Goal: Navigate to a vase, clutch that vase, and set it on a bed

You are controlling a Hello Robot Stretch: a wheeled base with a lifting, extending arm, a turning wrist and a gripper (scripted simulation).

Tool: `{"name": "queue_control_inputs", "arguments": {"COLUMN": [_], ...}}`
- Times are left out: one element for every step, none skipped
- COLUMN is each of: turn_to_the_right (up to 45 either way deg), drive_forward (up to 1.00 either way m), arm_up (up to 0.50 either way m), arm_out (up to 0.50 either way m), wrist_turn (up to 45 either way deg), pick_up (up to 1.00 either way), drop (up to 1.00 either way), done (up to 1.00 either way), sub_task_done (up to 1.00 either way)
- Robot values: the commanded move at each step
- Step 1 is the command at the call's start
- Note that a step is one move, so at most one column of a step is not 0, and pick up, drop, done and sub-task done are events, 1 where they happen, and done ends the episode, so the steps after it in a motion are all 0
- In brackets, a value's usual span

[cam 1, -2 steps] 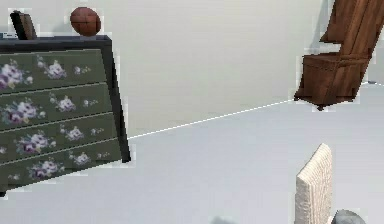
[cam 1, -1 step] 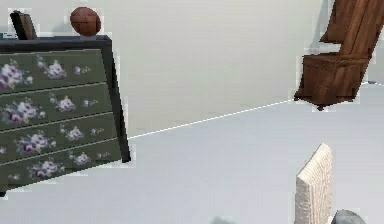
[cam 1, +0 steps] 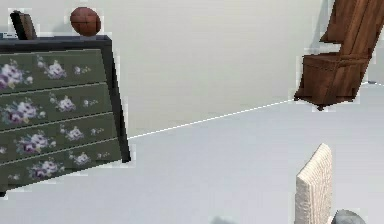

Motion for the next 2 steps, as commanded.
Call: {"name": "queue_control_inputs", "arguments": {"turn_to_the_right": [0.0, 0.0], "drive_forward": [0.0, 0.0], "arm_up": [0.0, 0.1], "arm_out": [0.0, 0.0], "wrist_turn": [0.0, 0.0], "pick_up": [1.0, 0.0], "drop": [0.0, 0.0], "done": [0.0, 0.0], "sub_task_done": [0.0, 0.0]}}
